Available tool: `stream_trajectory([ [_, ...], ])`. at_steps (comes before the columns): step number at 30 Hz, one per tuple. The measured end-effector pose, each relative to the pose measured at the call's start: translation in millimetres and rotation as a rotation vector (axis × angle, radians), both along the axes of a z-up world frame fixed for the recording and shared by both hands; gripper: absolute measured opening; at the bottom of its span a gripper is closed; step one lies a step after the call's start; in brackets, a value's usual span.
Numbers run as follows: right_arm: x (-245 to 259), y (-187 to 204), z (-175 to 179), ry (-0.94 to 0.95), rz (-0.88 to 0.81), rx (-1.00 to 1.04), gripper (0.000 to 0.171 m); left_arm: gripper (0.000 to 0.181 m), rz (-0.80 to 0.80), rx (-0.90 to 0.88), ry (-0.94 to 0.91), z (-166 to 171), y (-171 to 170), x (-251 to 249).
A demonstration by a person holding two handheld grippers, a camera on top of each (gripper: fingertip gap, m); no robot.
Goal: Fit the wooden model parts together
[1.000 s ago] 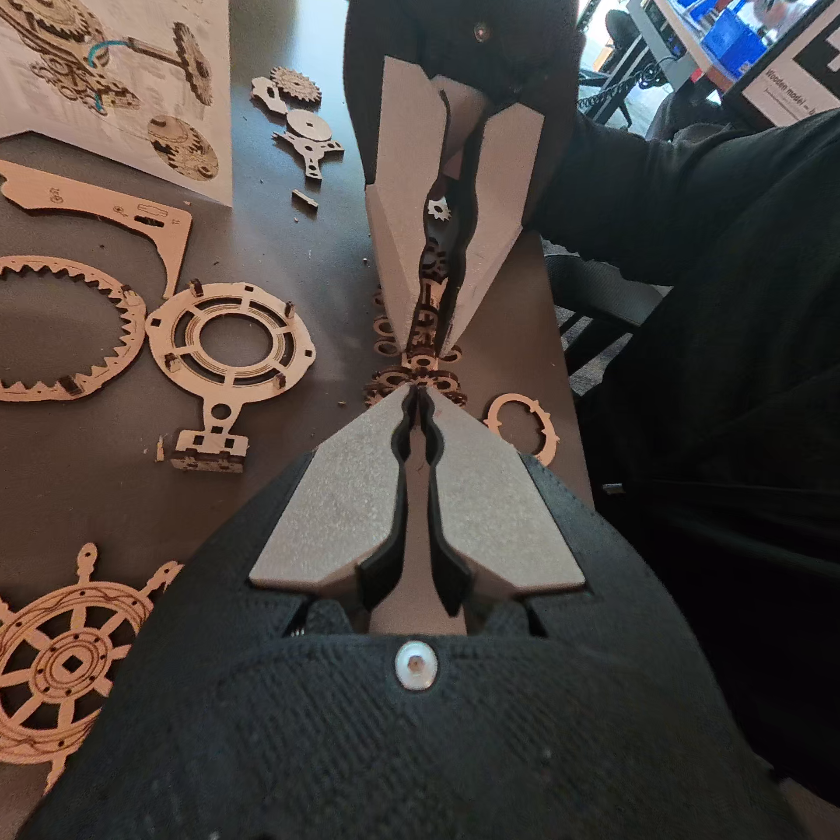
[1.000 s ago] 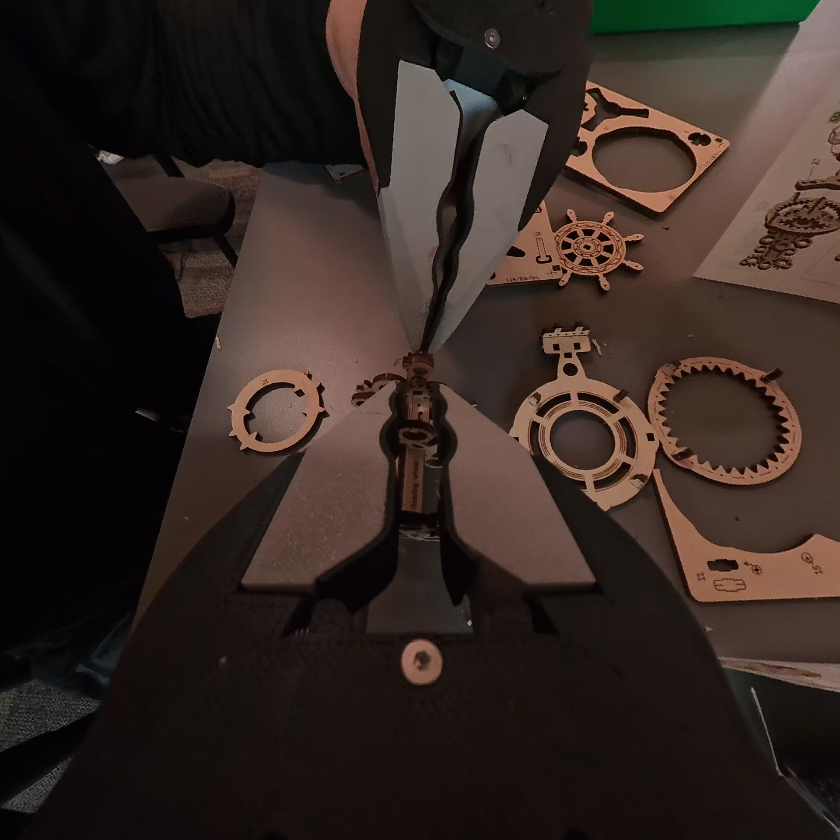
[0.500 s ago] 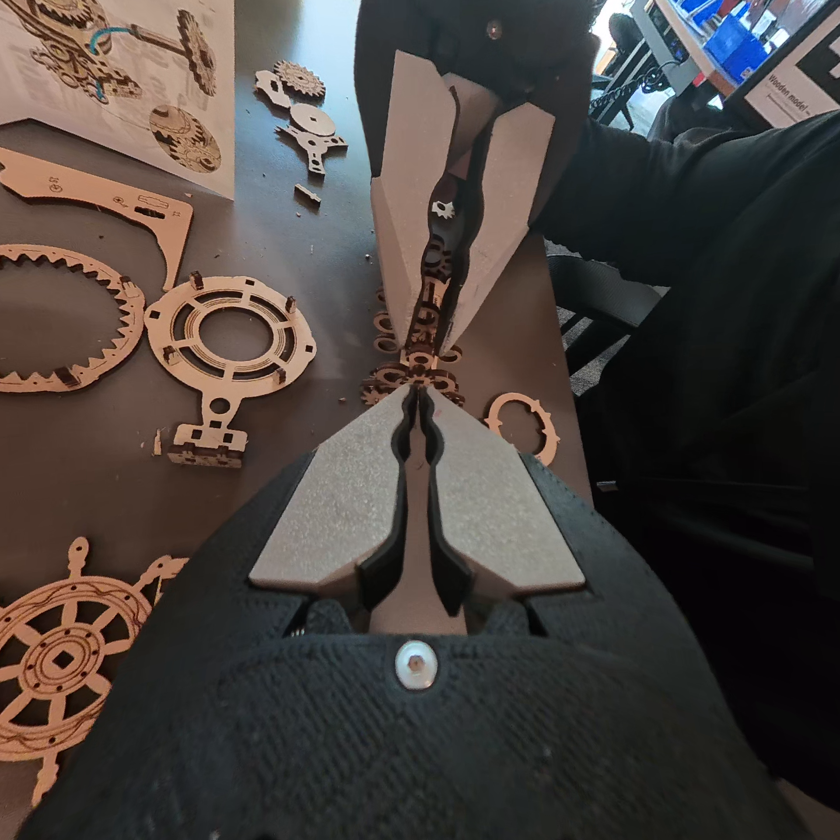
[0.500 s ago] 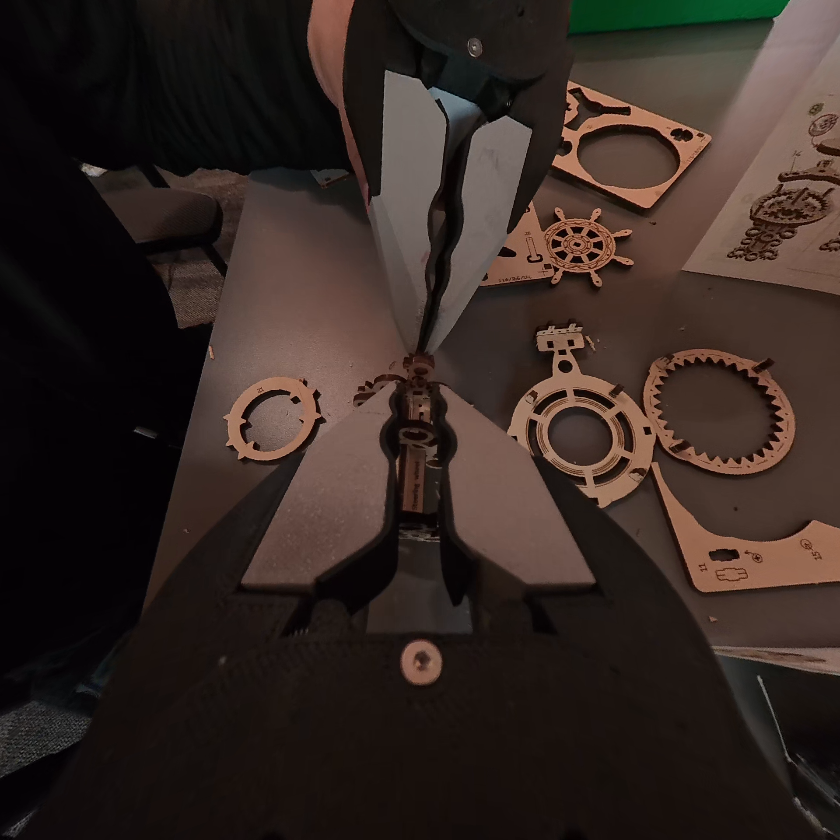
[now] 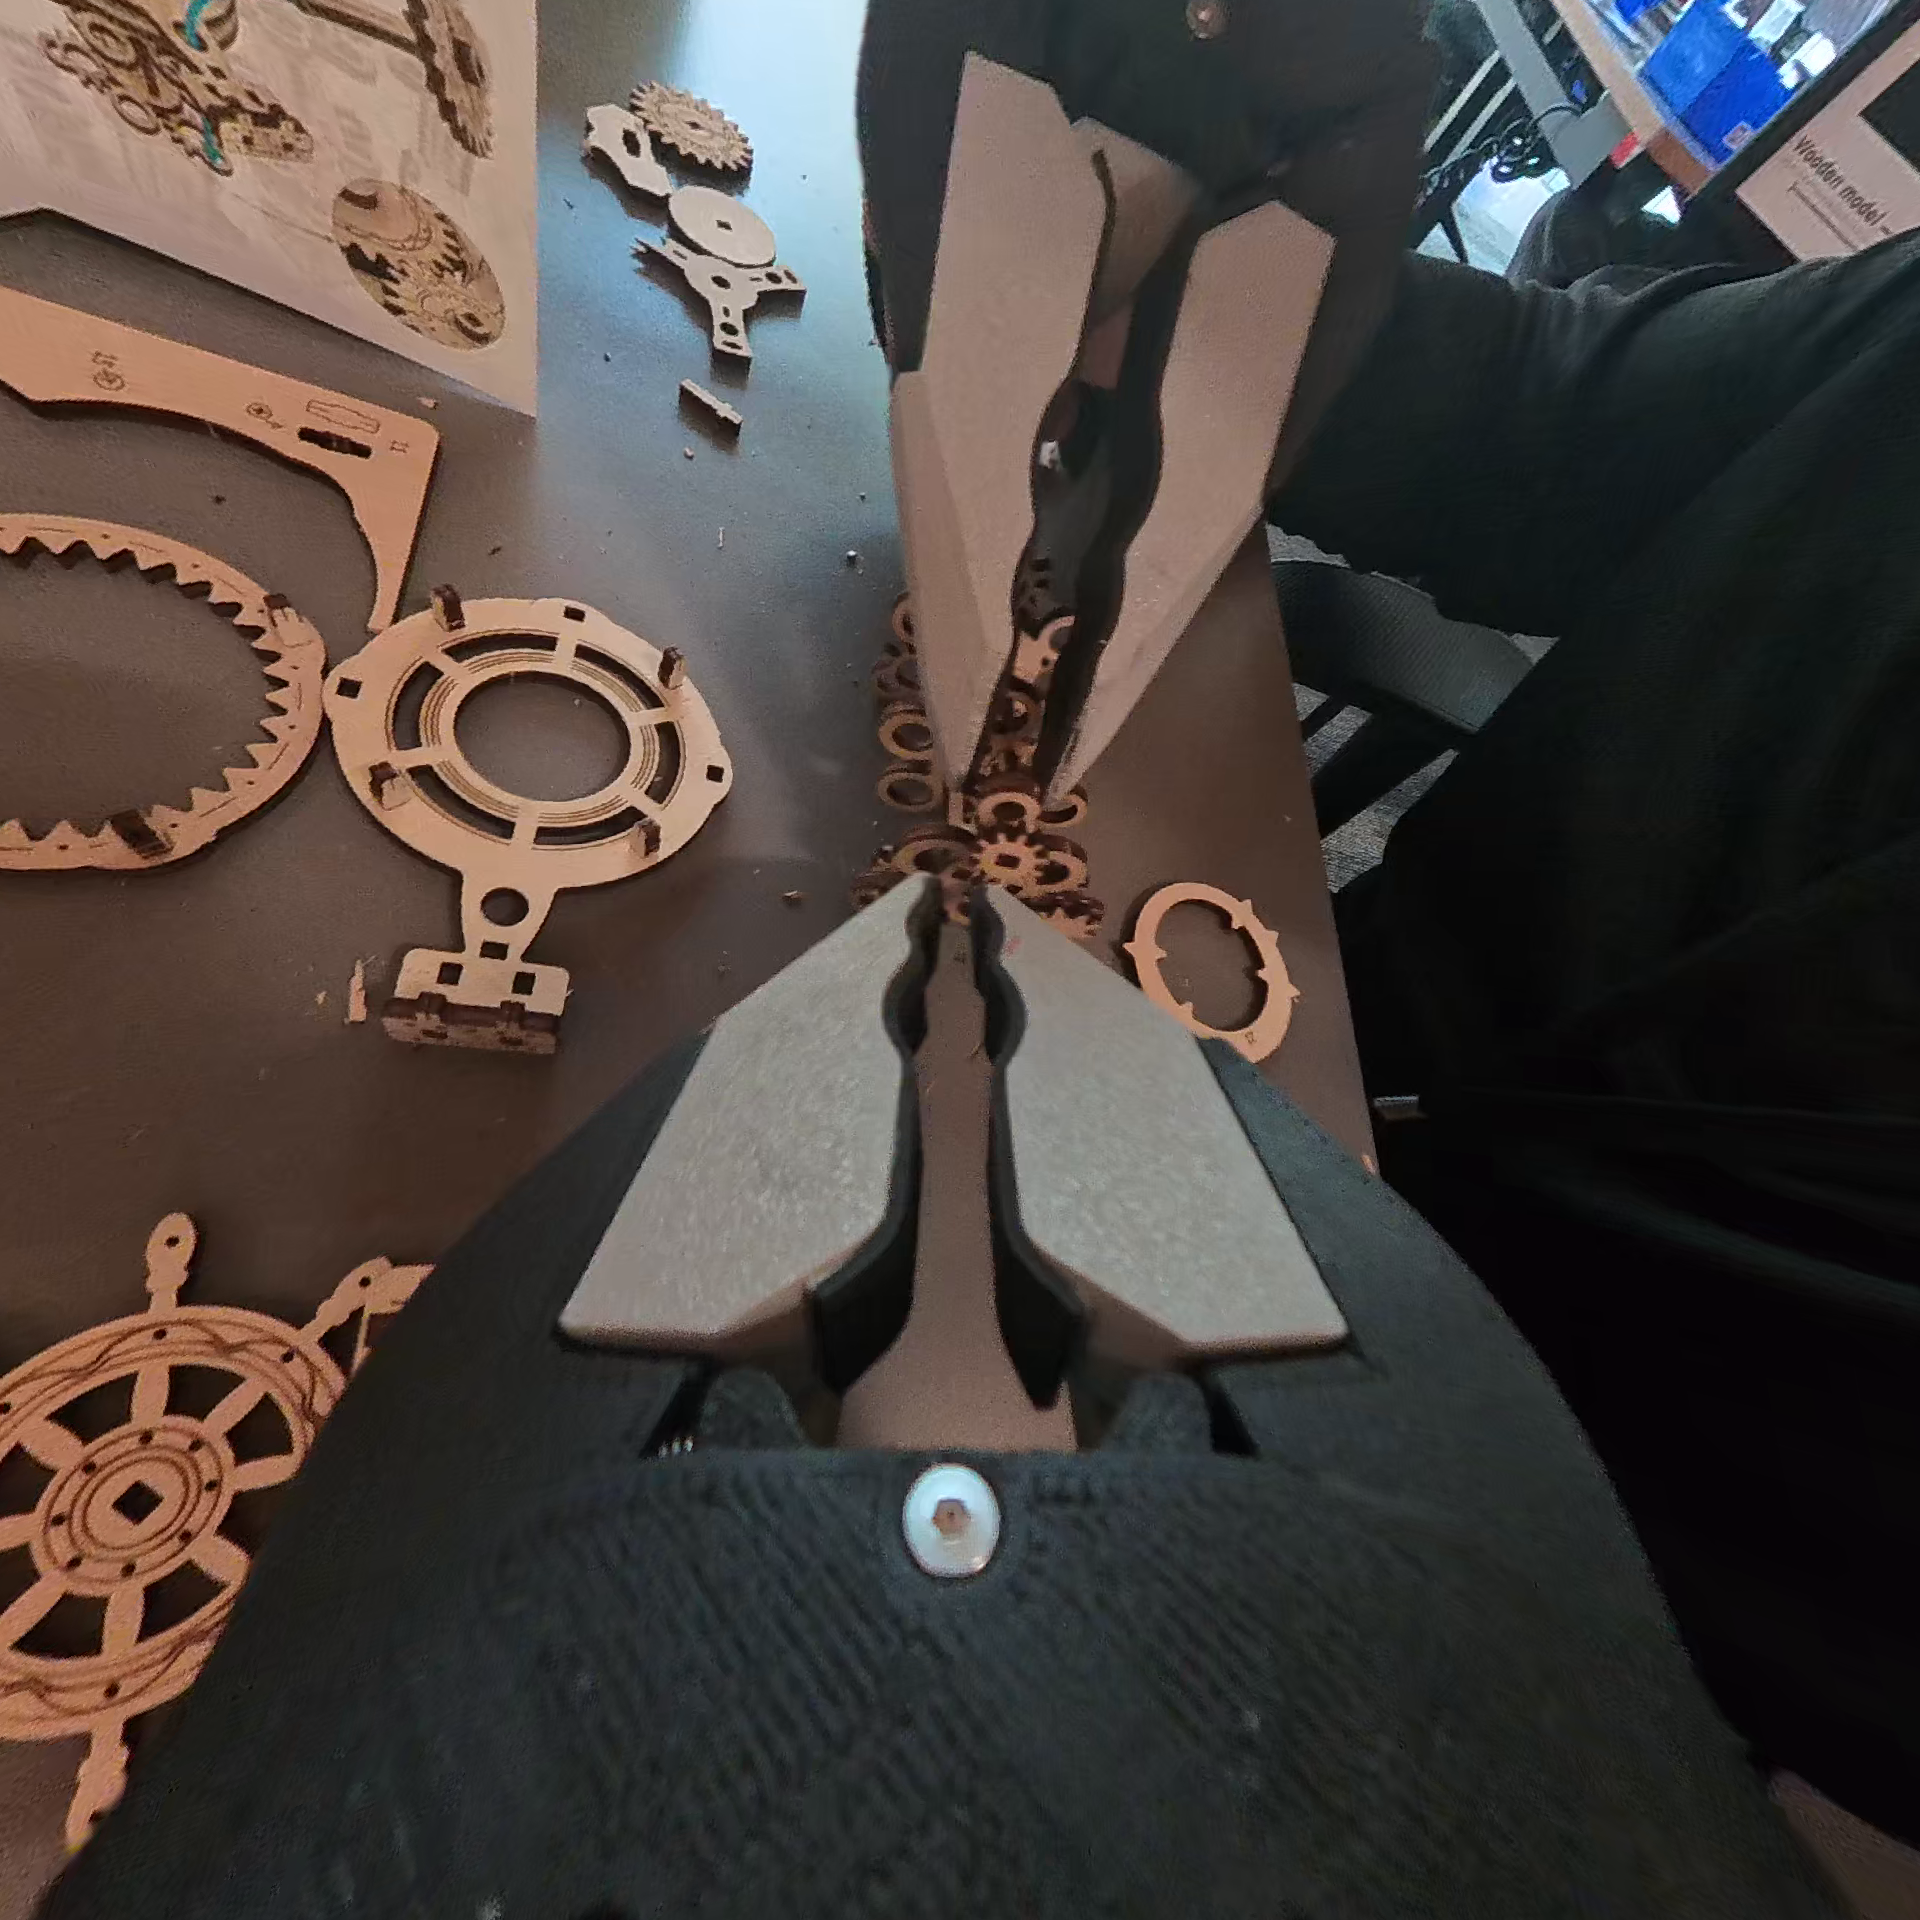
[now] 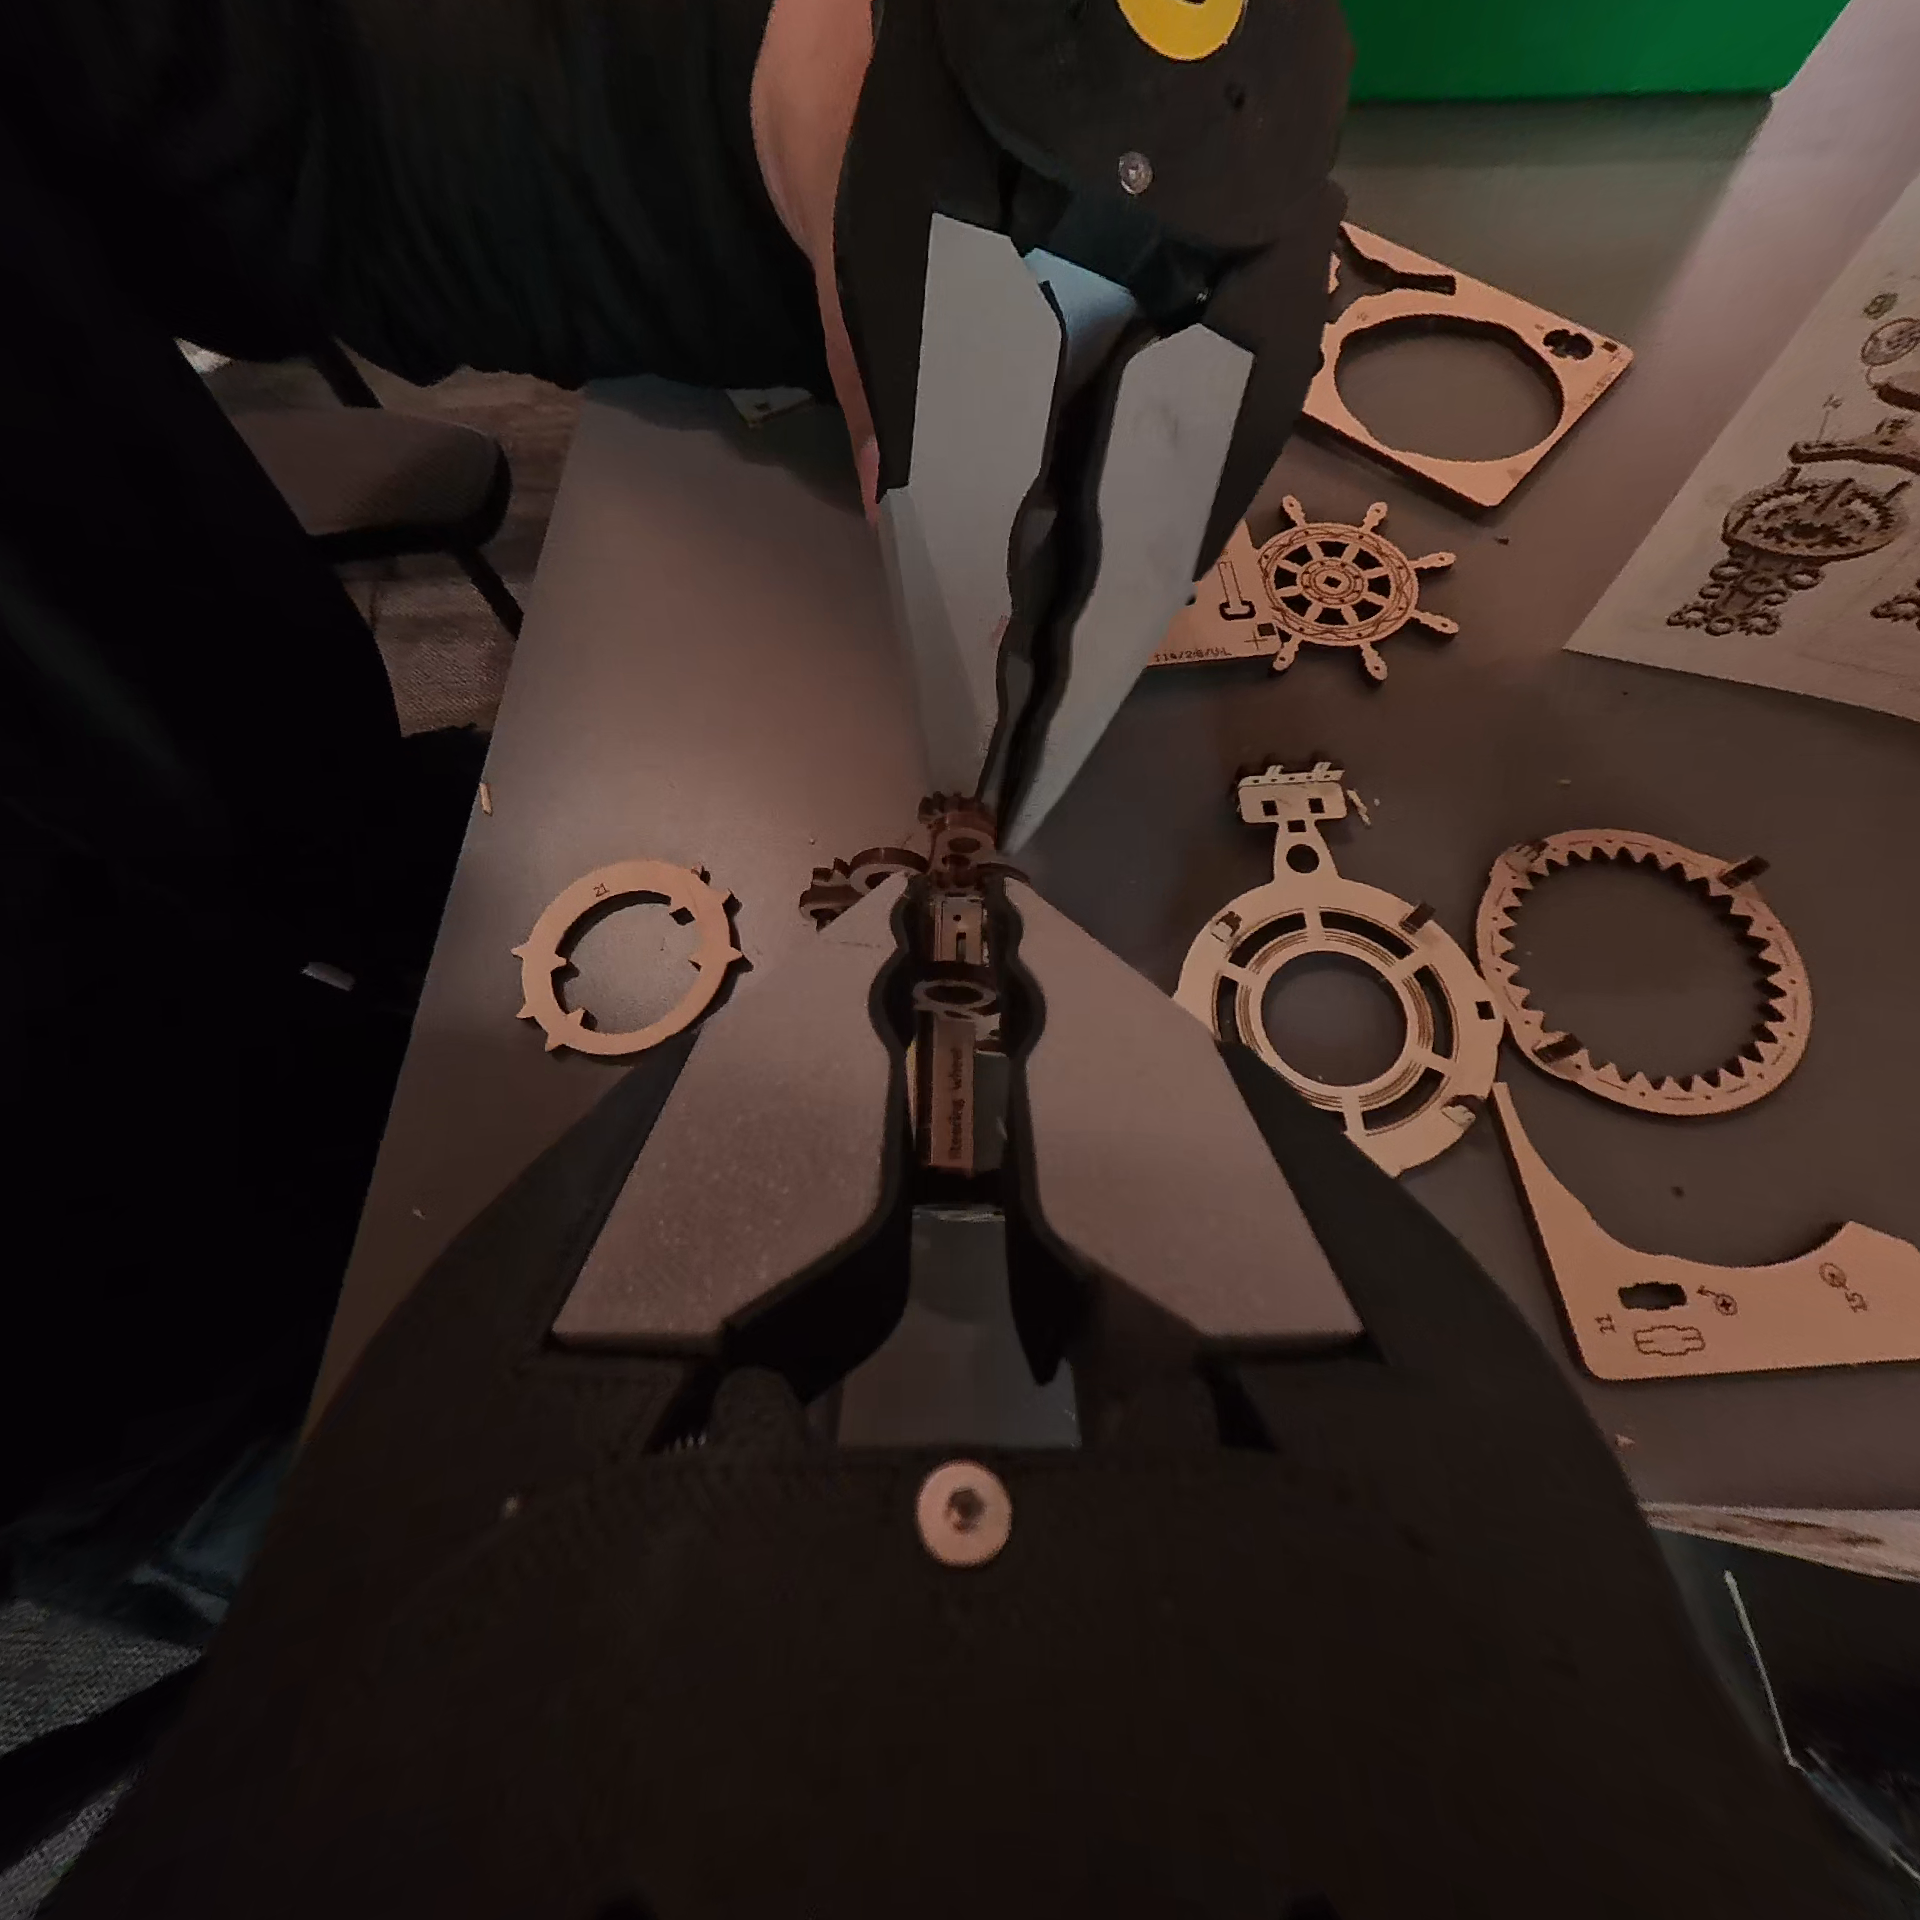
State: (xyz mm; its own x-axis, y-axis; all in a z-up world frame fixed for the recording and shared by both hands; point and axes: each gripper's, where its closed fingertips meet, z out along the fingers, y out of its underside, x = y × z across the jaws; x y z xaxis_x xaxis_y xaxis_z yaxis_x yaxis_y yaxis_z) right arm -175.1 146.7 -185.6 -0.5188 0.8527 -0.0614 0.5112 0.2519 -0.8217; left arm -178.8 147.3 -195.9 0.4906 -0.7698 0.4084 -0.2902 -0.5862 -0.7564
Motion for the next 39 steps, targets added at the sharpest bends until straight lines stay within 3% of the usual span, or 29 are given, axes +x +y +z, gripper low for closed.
stream_trajectory([
  [2,-0.3,0.7,-0.8,-0.002,-0.006,0.019,0.008,0.014,-0.01,-0.011,0.01,-0.4,-2.5,-2.2],
  [6,-0.3,0.5,0.2,0.002,-0.006,0.024,0.008,0.019,-0.014,0.005,0.015,4.3,-4.0,-8.4],
  [11,-0.6,-2.2,-1.6,-0.007,0.004,0.014,0.008,0.008,-0.045,0.033,-0.006,8.4,-6.9,0.7],
  [39,-1.7,-5.1,-2.2,-0.019,0.009,-0.017,0.008,0.004,-0.081,0.047,-0.042,9.9,-9.4,-2.6],
])
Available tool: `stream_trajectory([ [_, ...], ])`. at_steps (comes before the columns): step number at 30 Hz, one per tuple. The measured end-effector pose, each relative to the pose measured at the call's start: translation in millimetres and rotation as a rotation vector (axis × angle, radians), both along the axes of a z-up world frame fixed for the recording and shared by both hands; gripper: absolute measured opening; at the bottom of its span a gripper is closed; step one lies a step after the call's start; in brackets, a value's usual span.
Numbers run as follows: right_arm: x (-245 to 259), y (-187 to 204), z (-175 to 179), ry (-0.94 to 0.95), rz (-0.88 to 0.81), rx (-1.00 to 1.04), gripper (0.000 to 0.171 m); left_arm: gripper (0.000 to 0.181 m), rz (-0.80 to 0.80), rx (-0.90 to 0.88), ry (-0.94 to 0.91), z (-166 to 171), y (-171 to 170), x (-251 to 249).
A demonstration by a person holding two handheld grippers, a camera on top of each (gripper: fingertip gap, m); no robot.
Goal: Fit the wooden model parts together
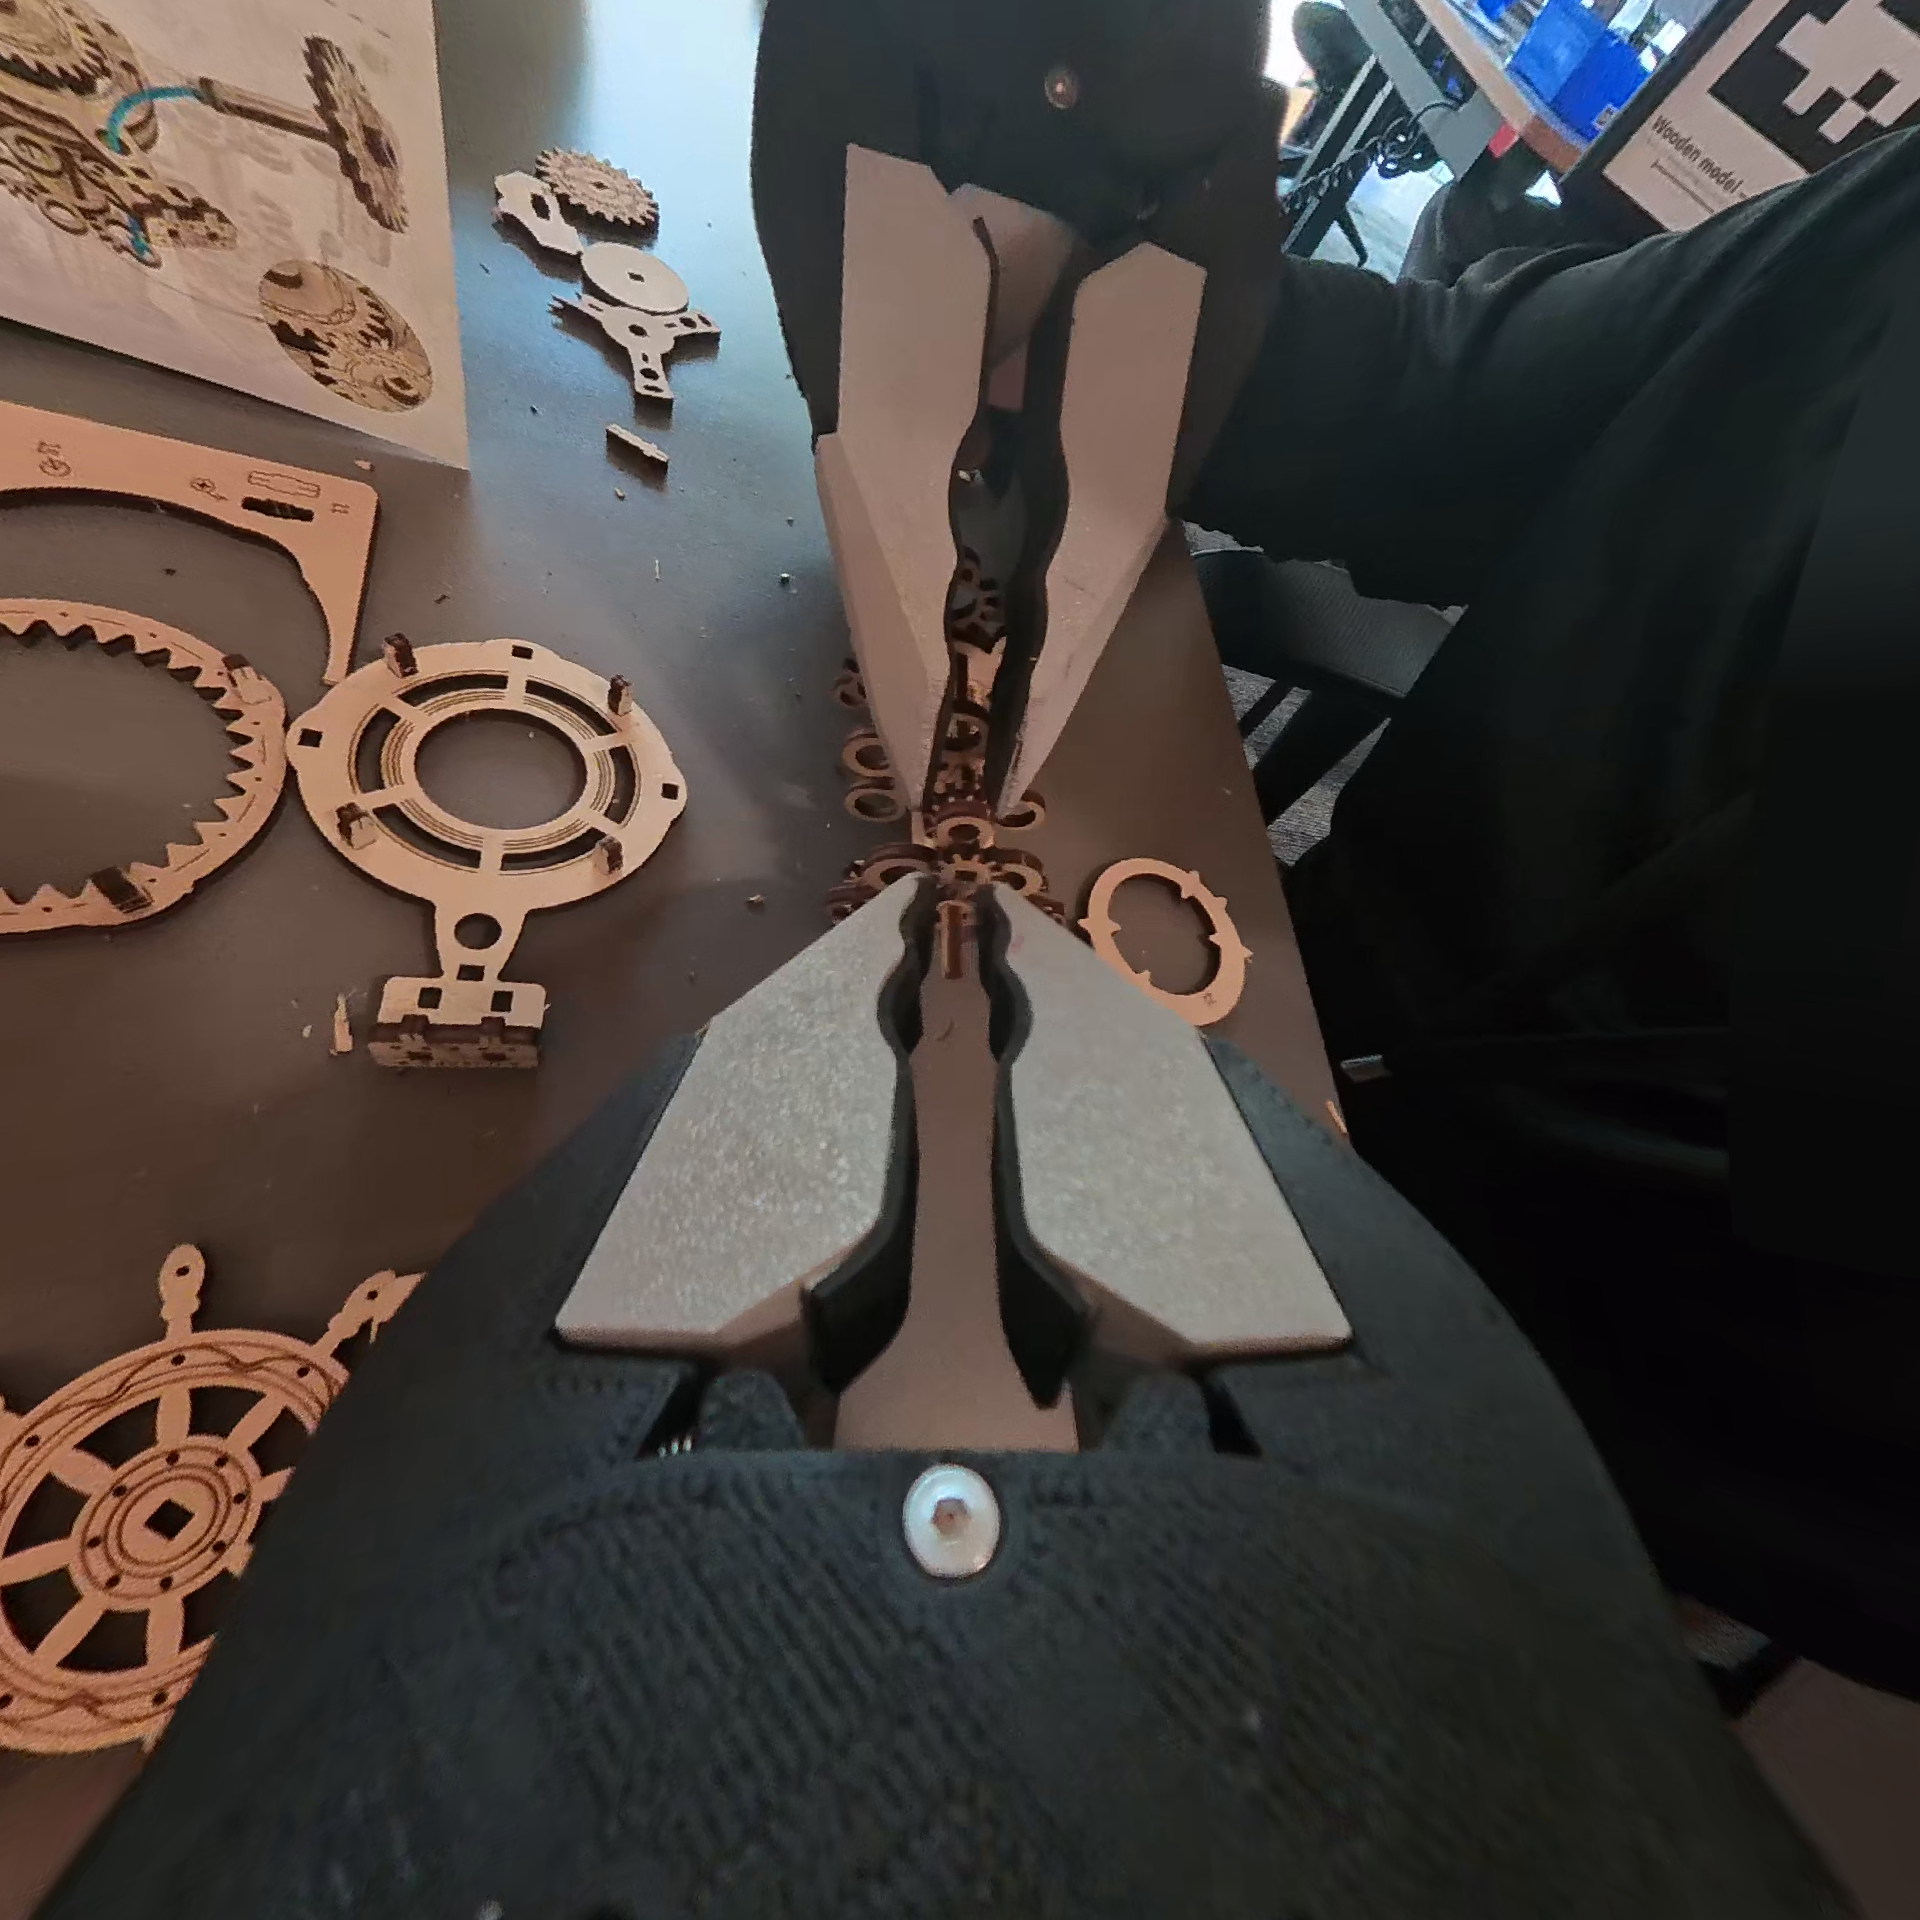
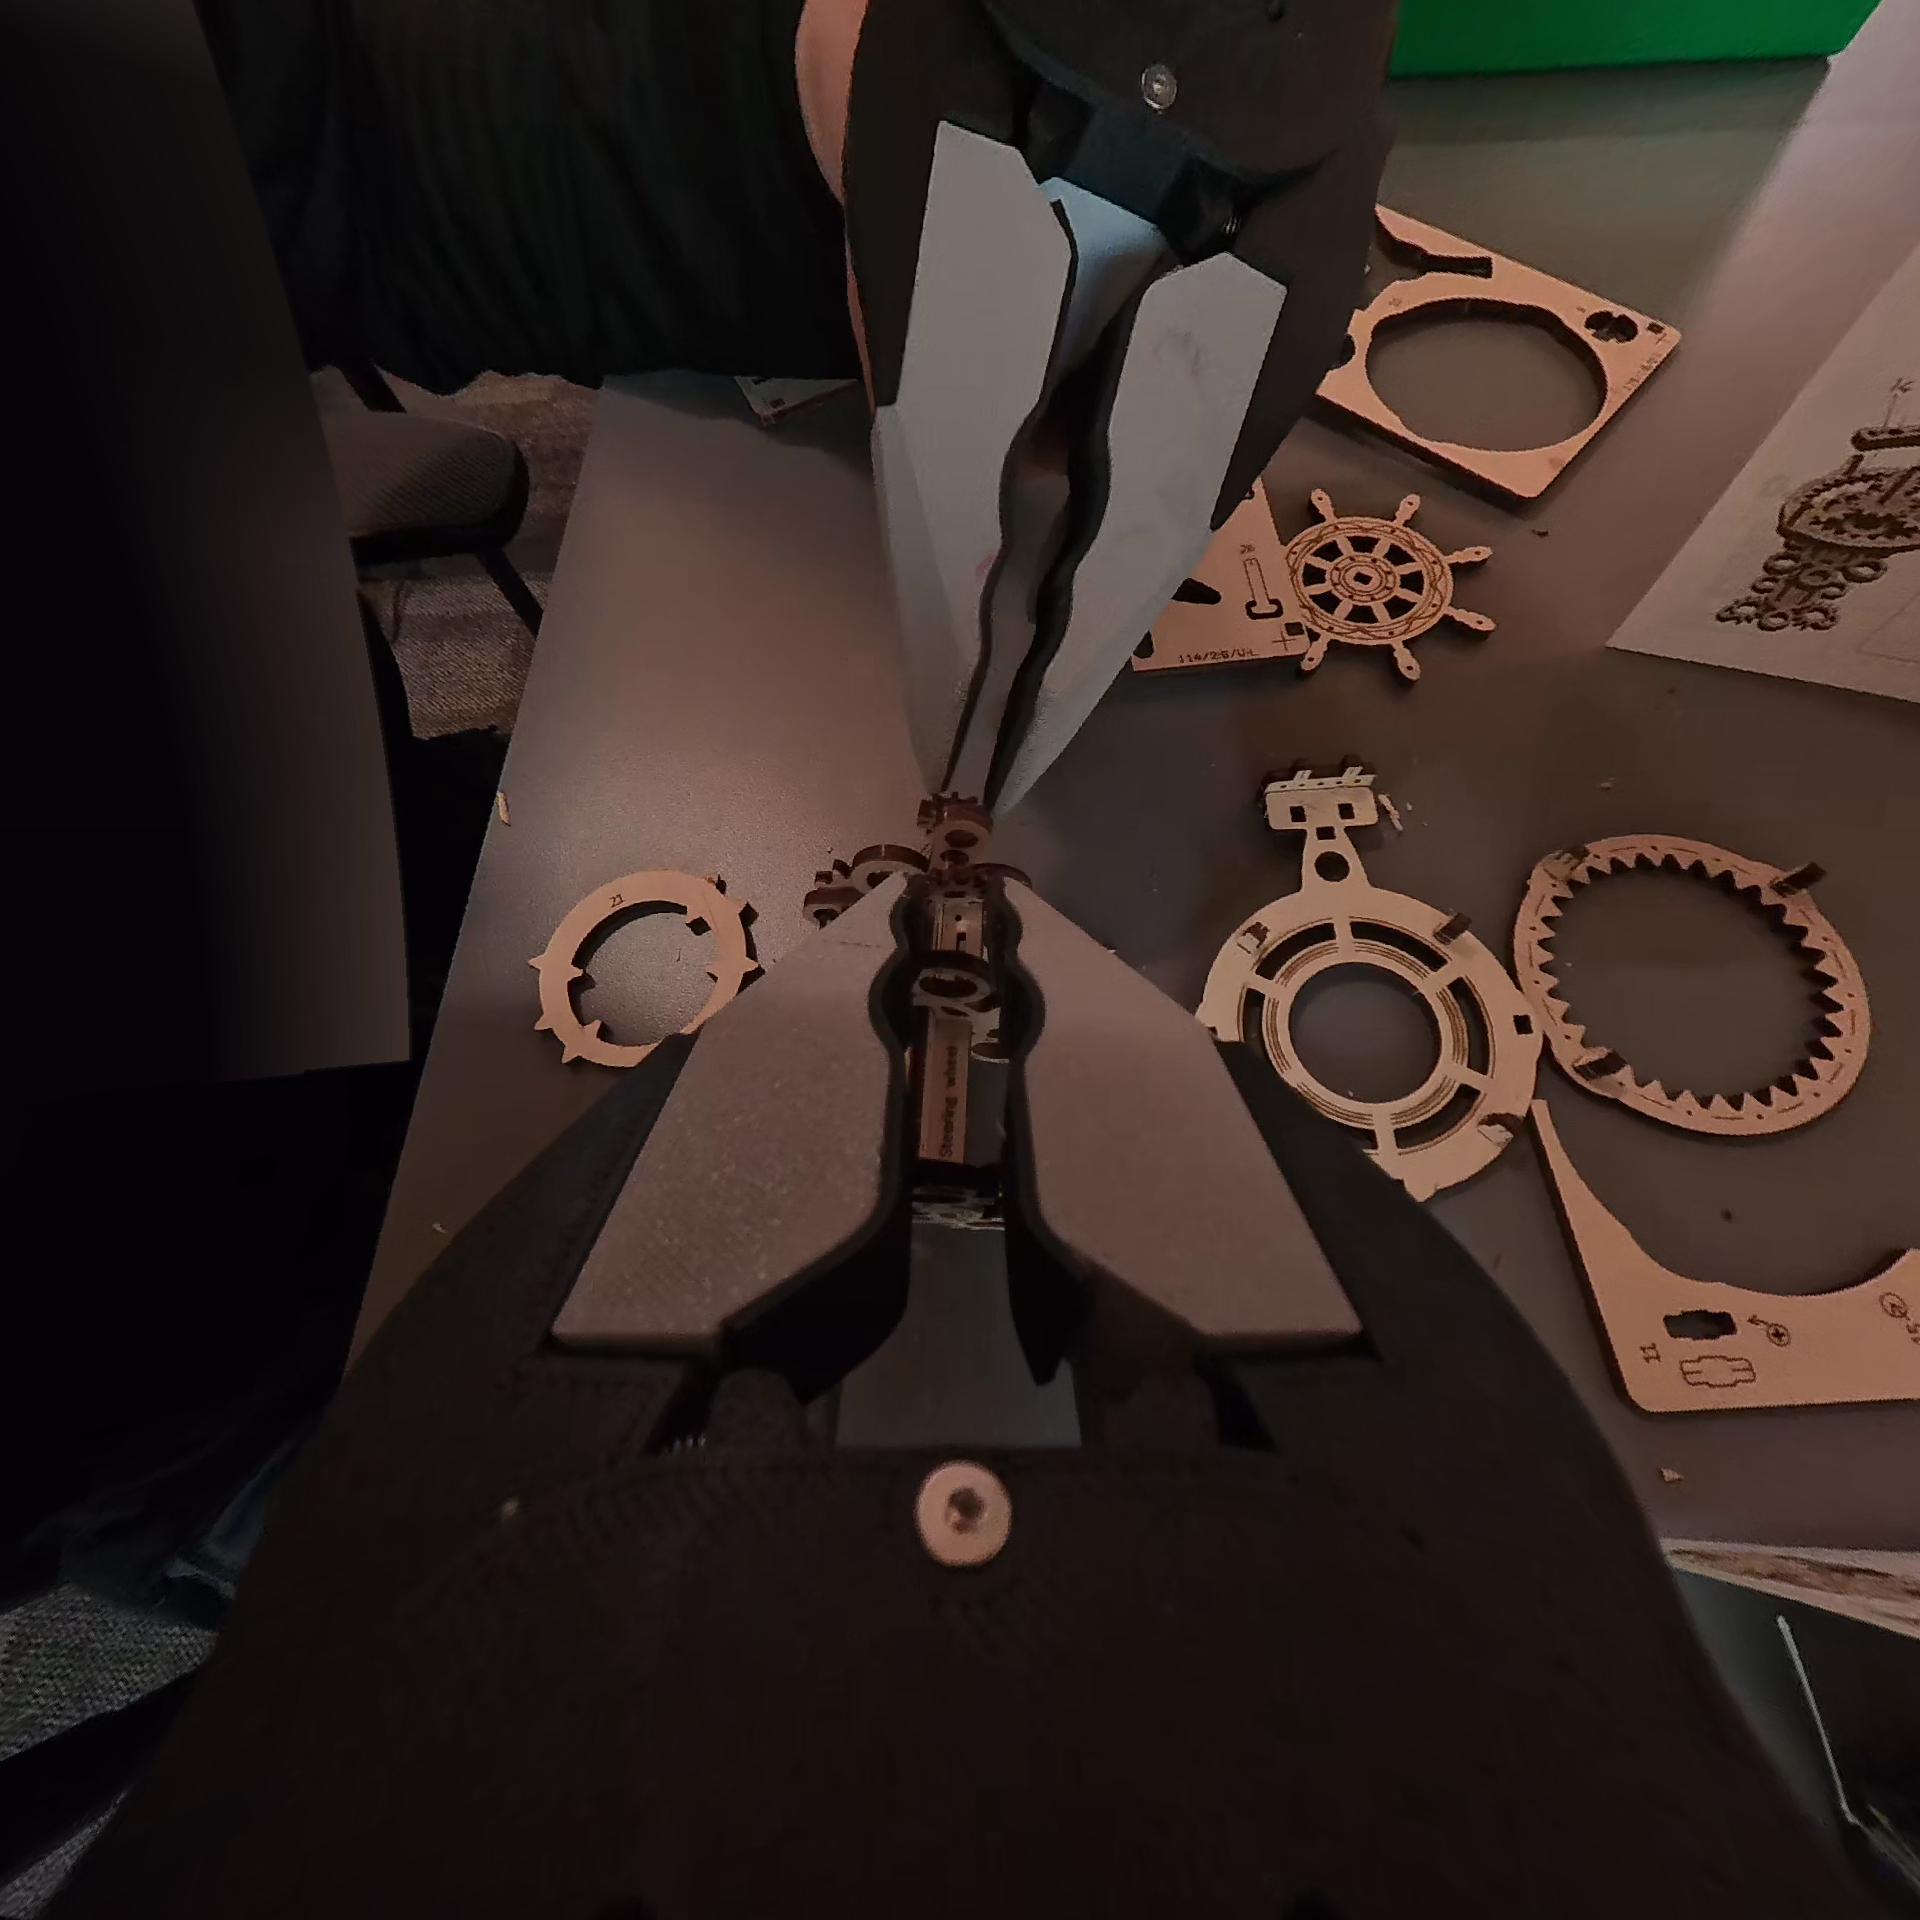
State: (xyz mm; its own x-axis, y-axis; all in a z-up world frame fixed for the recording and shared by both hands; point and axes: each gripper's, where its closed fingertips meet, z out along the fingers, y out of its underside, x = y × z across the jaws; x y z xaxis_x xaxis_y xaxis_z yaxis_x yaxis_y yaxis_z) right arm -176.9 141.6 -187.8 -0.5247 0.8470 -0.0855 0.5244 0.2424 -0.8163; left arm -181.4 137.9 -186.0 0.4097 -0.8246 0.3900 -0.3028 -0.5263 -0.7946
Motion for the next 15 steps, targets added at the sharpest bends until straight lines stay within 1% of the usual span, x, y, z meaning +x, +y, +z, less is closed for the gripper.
stream_trajectory([
  [3,-0.2,-0.2,0.1,-0.002,0.0,-0.003,0.008,0.01,0.0,-0.002,0.015,-3.5,-0.2,1.7],
  [15,-0.3,-0.9,-0.1,-0.004,0.002,-0.005,0.008,0.009,-0.01,-0.006,0.008,-3.2,-2.2,3.7],
])
